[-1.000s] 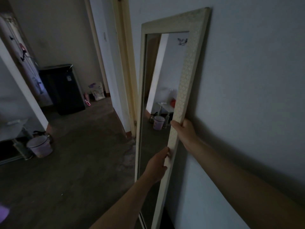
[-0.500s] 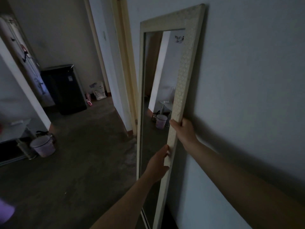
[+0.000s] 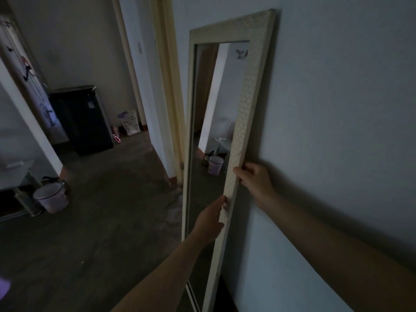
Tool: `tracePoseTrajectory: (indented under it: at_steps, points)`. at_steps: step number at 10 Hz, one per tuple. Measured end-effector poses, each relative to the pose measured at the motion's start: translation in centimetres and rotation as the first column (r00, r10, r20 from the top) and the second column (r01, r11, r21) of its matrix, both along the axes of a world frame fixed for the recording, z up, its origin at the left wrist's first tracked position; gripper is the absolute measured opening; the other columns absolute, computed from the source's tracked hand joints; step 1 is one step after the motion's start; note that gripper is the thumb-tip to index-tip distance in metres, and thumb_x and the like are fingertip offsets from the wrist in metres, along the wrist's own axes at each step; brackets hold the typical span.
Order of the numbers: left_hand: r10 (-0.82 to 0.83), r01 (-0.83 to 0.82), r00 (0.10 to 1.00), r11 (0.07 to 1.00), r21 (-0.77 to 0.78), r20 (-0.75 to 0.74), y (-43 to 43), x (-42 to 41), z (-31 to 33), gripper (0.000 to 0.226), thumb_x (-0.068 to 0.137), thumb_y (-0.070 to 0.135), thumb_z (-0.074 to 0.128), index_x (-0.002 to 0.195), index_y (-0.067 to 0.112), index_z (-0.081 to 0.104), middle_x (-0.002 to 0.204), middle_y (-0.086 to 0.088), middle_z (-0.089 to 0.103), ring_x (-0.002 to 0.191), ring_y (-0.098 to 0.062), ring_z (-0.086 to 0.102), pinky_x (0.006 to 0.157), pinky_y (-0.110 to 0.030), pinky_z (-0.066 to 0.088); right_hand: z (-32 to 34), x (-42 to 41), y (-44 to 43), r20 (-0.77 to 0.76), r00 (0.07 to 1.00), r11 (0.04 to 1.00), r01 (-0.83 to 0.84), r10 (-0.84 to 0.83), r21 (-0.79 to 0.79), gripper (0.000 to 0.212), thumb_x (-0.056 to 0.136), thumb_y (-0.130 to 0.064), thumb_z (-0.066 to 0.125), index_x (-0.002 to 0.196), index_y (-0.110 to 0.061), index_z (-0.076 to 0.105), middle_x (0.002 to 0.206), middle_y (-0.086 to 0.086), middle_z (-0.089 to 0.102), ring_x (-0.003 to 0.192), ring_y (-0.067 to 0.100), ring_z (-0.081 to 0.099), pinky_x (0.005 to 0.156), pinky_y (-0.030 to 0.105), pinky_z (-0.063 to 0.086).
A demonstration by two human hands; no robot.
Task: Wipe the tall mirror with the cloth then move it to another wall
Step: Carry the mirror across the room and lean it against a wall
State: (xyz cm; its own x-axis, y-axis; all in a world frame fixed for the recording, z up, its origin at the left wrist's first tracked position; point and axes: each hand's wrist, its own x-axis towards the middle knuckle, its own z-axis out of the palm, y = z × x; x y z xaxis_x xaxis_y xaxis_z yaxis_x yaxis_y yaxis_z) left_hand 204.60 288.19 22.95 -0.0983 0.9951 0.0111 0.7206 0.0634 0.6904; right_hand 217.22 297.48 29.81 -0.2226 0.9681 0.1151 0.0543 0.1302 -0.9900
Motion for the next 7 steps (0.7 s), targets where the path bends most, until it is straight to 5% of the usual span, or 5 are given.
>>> tracePoseTrajectory:
  at_steps: [3,4,5,7]
  points:
    - [0.007,-0.005,0.999,0.999,0.050,-0.044,-0.4,-0.1,0.9,0.062,0.084,0.010,0.062,0.138,0.030,0.038,0.135,-0.002,0.054,0.122,-0.019,0.054,0.101,-0.038,0.048,0.6,0.7,-0.6,-0.090,0.996,0.999,-0.032,0.028,-0.041,0.041,0.088,-0.014,0.064,0.069,-0.050,0.071,0.069,-0.022,0.072,0.070,-0.005,0.068,0.057,0.011,0.051]
    - [-0.014,0.018,0.999,0.995,0.094,-0.052,-0.7,-0.1,1.1,0.061,0.085,0.010,0.060,0.138,0.030,0.039,0.135,-0.001,0.054,0.121,-0.018,0.055,0.100,-0.035,0.049,0.1,1.0,-0.6,-0.099,0.995,0.999,0.002,-0.005,-0.033,0.019,0.089,-0.016,0.063,0.082,-0.030,0.072,0.077,-0.010,0.071,0.073,0.004,0.069,0.060,0.016,0.052]
    - [-0.018,0.022,0.999,0.993,0.112,-0.036,-1.5,-0.2,1.6,0.057,0.086,0.010,0.060,0.136,0.030,0.042,0.135,0.001,0.055,0.119,-0.016,0.056,0.099,-0.036,0.050,0.2,1.2,-1.1,-0.092,0.995,0.999,0.033,-0.037,-0.038,0.024,0.090,-0.019,0.061,0.114,-0.016,0.060,0.096,-0.001,0.065,0.087,0.013,0.064,0.069,0.023,0.051]
    - [0.026,-0.023,0.999,0.992,0.124,-0.021,-2.8,-1.1,1.8,0.052,0.088,0.012,0.058,0.136,0.026,0.044,0.133,0.001,0.057,0.122,-0.016,0.055,0.101,-0.030,0.045,0.8,1.2,-2.3,-0.055,0.995,0.989,0.091,-0.086,0.117,0.012,0.092,-0.019,0.058,0.097,-0.029,0.061,0.106,0.008,0.067,0.098,0.021,0.064,0.084,0.035,0.050]
